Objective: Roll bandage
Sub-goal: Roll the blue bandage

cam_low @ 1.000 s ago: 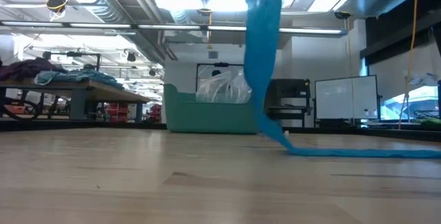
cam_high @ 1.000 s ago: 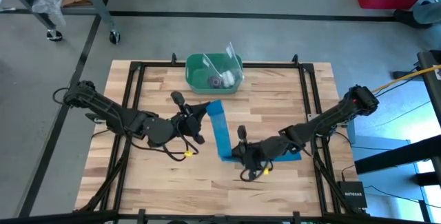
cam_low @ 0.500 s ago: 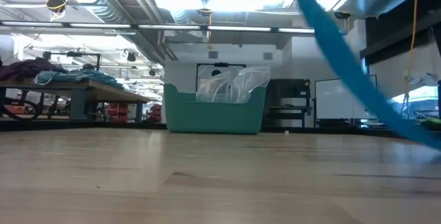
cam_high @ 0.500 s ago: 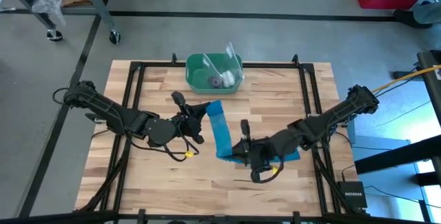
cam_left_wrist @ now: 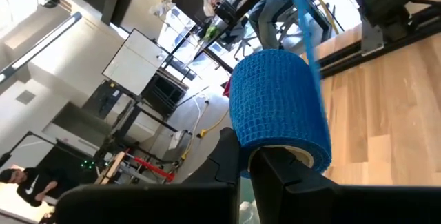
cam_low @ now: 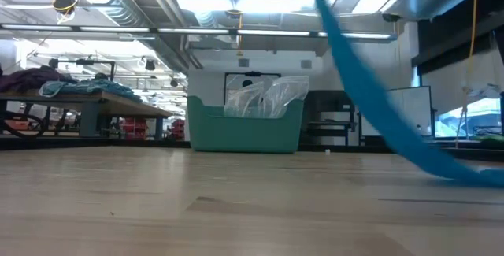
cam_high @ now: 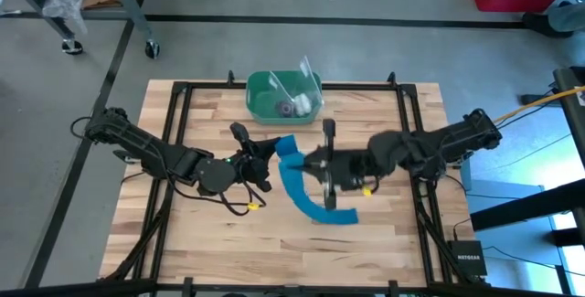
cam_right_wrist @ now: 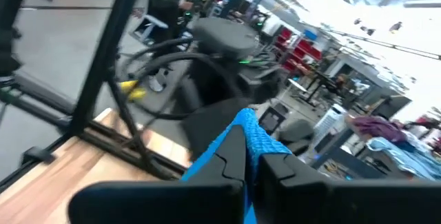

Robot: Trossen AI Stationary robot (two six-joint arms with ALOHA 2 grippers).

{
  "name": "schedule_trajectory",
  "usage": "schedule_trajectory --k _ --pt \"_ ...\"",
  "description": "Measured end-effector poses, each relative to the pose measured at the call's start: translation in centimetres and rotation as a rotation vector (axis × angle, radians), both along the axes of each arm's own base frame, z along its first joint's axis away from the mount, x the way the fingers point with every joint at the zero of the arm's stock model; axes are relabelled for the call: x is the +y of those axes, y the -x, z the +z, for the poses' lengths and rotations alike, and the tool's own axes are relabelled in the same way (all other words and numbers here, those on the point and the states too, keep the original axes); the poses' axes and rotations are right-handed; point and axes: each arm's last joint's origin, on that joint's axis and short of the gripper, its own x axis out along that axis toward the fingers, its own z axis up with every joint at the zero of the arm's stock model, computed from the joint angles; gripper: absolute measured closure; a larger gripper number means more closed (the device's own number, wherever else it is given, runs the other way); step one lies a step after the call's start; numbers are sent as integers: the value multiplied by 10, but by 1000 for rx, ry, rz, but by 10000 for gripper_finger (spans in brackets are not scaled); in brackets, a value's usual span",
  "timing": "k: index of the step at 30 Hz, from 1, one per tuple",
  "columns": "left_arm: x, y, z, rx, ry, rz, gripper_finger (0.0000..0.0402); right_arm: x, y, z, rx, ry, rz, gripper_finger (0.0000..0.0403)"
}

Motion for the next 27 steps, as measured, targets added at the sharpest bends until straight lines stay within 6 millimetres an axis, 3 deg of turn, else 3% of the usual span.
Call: schedule_trajectory --k 12,27 --pt "-2 -3 -8 88 -39 -70 391 -52 -16 1 -6 -177 -23 395" --pt "-12 -11 -18 190 -156 -102 391 -110 -28 -22 168 -445 -174 395"
